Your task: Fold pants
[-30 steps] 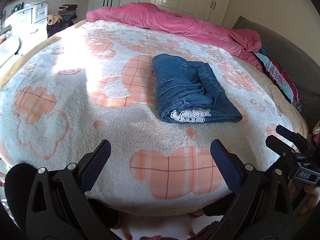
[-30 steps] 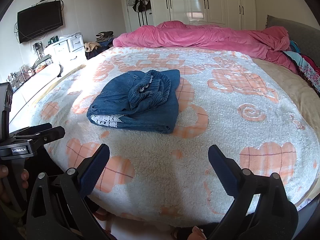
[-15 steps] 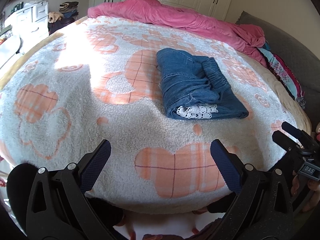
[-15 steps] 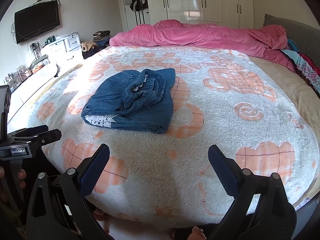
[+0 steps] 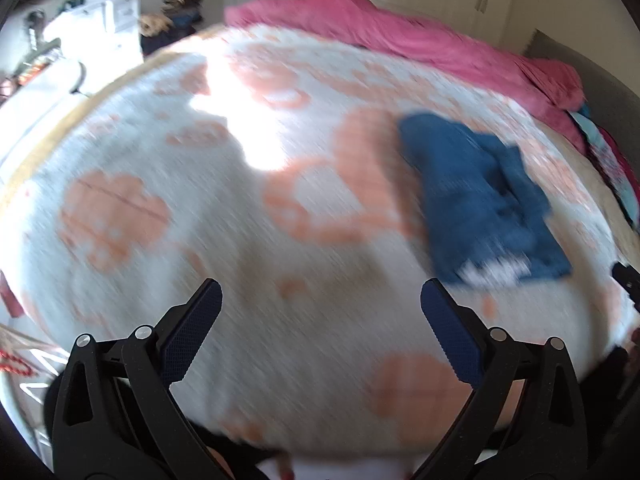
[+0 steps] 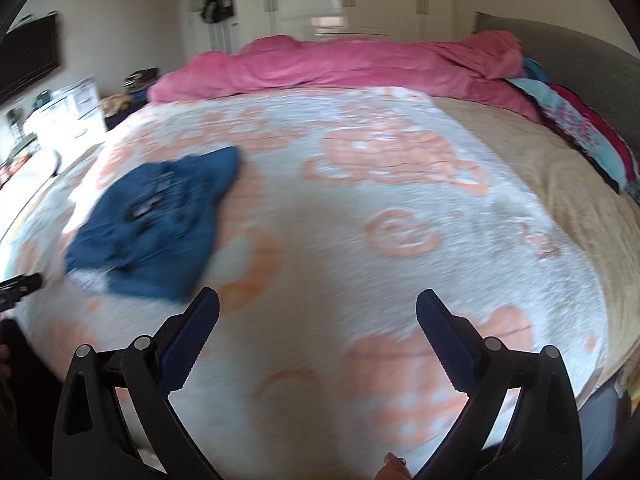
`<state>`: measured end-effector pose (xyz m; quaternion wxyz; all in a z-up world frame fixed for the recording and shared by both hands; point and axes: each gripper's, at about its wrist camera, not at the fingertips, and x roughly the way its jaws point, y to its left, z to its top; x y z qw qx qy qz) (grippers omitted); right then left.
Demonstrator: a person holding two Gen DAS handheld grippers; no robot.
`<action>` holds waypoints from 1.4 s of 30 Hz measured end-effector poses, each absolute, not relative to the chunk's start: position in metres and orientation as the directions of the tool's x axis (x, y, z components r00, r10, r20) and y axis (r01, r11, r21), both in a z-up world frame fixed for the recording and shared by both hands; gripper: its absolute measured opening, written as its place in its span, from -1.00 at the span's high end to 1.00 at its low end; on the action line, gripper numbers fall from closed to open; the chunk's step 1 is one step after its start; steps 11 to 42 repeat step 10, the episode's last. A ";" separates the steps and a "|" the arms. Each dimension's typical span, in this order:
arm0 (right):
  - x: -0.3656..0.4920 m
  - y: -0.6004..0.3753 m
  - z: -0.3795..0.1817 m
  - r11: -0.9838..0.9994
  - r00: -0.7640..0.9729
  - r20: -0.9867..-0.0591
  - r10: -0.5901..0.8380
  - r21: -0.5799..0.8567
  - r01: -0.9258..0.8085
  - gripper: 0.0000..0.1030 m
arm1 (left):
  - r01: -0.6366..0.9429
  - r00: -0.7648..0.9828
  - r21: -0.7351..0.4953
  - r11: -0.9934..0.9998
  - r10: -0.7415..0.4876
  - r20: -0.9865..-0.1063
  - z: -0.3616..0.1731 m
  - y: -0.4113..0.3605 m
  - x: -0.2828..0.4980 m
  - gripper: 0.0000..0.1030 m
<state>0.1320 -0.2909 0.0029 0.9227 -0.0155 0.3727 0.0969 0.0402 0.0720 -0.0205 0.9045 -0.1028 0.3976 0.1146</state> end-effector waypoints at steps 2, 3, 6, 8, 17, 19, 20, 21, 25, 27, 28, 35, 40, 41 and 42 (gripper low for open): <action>0.156 -0.315 0.000 0.993 0.705 -0.703 0.094 0.019 -0.114 -0.91 | -0.352 0.650 -0.074 0.933 0.187 -0.736 -0.016 0.098 0.056 -0.82; 0.169 -0.329 -0.002 0.997 0.708 -0.704 0.057 0.008 -0.073 -0.91 | -0.389 0.628 -0.065 0.919 0.213 -0.748 -0.017 0.111 0.065 -0.82; 0.212 -0.376 -0.009 0.999 0.692 -0.721 -0.045 -0.019 0.046 -0.91 | -0.480 0.553 -0.047 0.876 0.260 -0.792 -0.026 0.165 0.098 -0.82; 0.247 -0.409 -0.015 0.992 0.661 -0.742 -0.111 -0.038 0.123 -0.91 | -0.554 0.504 -0.004 0.833 0.332 -0.797 -0.032 0.203 0.121 -0.82; 0.280 -0.437 -0.023 0.976 0.628 -0.755 -0.187 -0.073 0.203 -0.91 | -0.602 0.477 0.021 0.798 0.381 -0.792 -0.039 0.235 0.142 -0.82; 0.280 -0.437 -0.023 0.976 0.628 -0.755 -0.187 -0.073 0.203 -0.91 | -0.602 0.477 0.021 0.798 0.381 -0.792 -0.039 0.235 0.142 -0.82; 0.280 -0.437 -0.023 0.976 0.628 -0.755 -0.187 -0.073 0.203 -0.91 | -0.602 0.477 0.021 0.798 0.381 -0.792 -0.039 0.235 0.142 -0.82; 0.280 -0.437 -0.023 0.976 0.628 -0.755 -0.187 -0.073 0.203 -0.91 | -0.602 0.477 0.021 0.798 0.381 -0.792 -0.039 0.235 0.142 -0.82; 0.280 -0.437 -0.023 0.976 0.628 -0.755 -0.187 -0.073 0.203 -0.91 | -0.602 0.477 0.021 0.798 0.381 -0.792 -0.039 0.235 0.142 -0.82; 0.280 -0.437 -0.023 0.976 0.628 -0.755 -0.187 -0.073 0.203 -0.91 | -0.602 0.477 0.021 0.798 0.381 -0.792 -0.039 0.235 0.142 -0.82; 0.280 -0.437 -0.023 0.976 0.628 -0.755 -0.187 -0.073 0.203 -0.91 | -0.602 0.477 0.021 0.798 0.381 -0.792 -0.039 0.235 0.142 -0.82; 0.280 -0.437 -0.023 0.976 0.628 -0.755 -0.187 -0.073 0.203 -0.91 | -0.602 0.477 0.021 0.798 0.381 -0.792 -0.039 0.235 0.142 -0.82; 0.280 -0.437 -0.023 0.976 0.628 -0.755 -0.187 -0.073 0.203 -0.91 | -0.602 0.477 0.021 0.798 0.381 -0.792 -0.039 0.235 0.142 -0.82; 0.280 -0.437 -0.023 0.976 0.628 -0.755 -0.187 -0.073 0.203 -0.91 | -0.602 0.477 0.021 0.798 0.381 -0.792 -0.039 0.235 0.142 -0.82; 0.280 -0.437 -0.023 0.976 0.628 -0.755 -0.187 -0.073 0.203 -0.91 | -0.602 0.477 0.021 0.798 0.381 -0.792 -0.039 0.235 0.142 -0.82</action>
